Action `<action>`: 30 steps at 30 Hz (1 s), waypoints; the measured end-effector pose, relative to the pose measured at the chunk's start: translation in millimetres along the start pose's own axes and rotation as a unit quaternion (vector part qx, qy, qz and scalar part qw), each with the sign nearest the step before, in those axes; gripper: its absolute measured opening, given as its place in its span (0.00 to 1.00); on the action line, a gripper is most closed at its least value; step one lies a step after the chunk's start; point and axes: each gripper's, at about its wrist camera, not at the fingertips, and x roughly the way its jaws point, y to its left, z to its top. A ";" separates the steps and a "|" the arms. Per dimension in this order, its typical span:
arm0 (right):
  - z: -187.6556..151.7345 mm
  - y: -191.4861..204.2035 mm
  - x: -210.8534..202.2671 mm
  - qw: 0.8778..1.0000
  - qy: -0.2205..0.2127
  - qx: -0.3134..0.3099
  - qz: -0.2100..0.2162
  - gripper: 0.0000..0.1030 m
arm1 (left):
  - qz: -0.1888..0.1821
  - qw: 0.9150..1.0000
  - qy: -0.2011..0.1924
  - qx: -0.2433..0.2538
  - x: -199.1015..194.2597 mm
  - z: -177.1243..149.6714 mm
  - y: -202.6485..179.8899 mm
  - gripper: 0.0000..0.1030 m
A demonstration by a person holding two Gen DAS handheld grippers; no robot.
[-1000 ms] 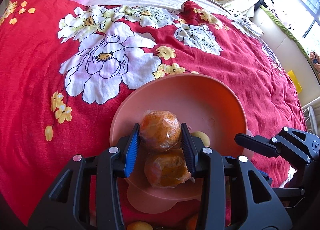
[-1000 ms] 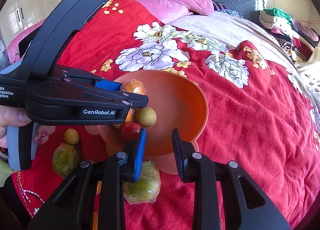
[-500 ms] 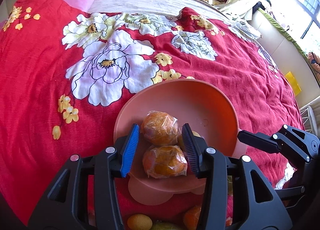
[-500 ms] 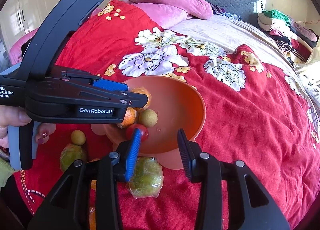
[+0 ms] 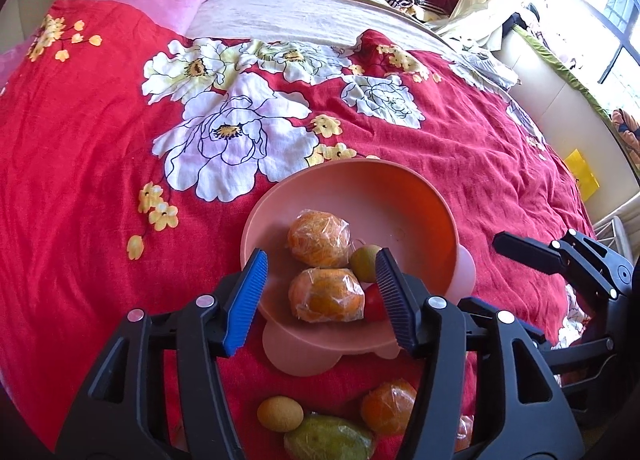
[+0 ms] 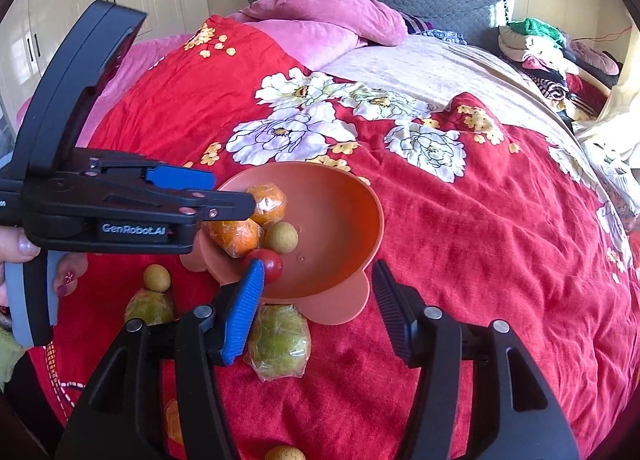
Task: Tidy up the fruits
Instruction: 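Carry the orange and brown fruit into the pink bowl and open both tools, then withdraw both tools from the bowl back over the remaining fruits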
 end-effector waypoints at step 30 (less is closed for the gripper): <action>-15.1 -5.2 -42.0 0.999 -0.026 0.029 -0.010 0.78 | 0.013 0.999 -0.041 -0.007 -52.6 -22.4 -6.4 0.81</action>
